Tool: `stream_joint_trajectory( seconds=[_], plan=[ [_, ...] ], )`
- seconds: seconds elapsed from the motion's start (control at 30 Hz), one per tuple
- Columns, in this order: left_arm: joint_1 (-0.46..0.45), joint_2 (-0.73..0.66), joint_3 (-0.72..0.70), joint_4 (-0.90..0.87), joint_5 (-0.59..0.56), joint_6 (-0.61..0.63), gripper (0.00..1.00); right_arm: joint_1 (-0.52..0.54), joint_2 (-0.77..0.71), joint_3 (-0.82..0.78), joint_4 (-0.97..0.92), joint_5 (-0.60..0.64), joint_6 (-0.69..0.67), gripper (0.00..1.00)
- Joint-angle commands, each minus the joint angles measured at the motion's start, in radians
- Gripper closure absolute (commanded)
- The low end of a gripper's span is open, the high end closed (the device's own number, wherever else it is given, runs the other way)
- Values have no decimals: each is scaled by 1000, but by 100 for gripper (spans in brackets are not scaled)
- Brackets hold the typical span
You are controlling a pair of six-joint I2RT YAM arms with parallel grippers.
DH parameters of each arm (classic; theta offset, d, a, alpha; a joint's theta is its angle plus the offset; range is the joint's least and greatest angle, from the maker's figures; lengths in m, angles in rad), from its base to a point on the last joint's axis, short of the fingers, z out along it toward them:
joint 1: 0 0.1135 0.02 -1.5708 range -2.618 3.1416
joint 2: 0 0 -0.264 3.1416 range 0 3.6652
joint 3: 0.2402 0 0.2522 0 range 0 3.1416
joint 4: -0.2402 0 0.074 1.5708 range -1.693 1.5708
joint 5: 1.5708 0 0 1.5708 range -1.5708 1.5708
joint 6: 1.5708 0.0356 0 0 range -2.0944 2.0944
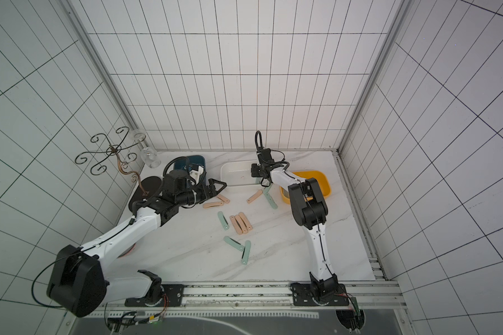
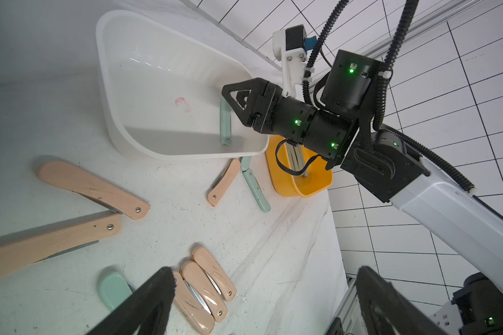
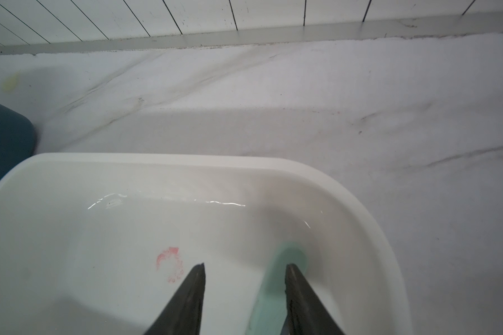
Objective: Place the fruit knives into the storage box by color
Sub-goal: Place the fruit knife in the storage box, then pick up the fruit knife from the center of the board.
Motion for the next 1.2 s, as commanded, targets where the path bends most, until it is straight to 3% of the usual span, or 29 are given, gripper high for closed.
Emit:
stream_joint_trajectory(
  seconds=[0.0,0.23,0.57,0.73,0.9,1.17],
  plan=[
    [-2,-14,32,1,-6,9,3,-3,-14,146,-13,-56,-12,52],
    [-2,-53,27,-20,-16,14,3,28,-186,70,-21,-95,-12,51],
    [-2,-126,-11,-34,-22,11,3,35,-560,-448,28,-43,-23,47],
    [-2,-141,-20,-37,-22,8,3,35,-665,-632,17,-4,-38,45],
    [-2,-143,-24,-36,-20,3,3,34,-676,-728,2,65,-64,44],
    [-2,-137,-17,-37,-19,3,3,38,-561,-696,-34,101,-91,40]
  ],
)
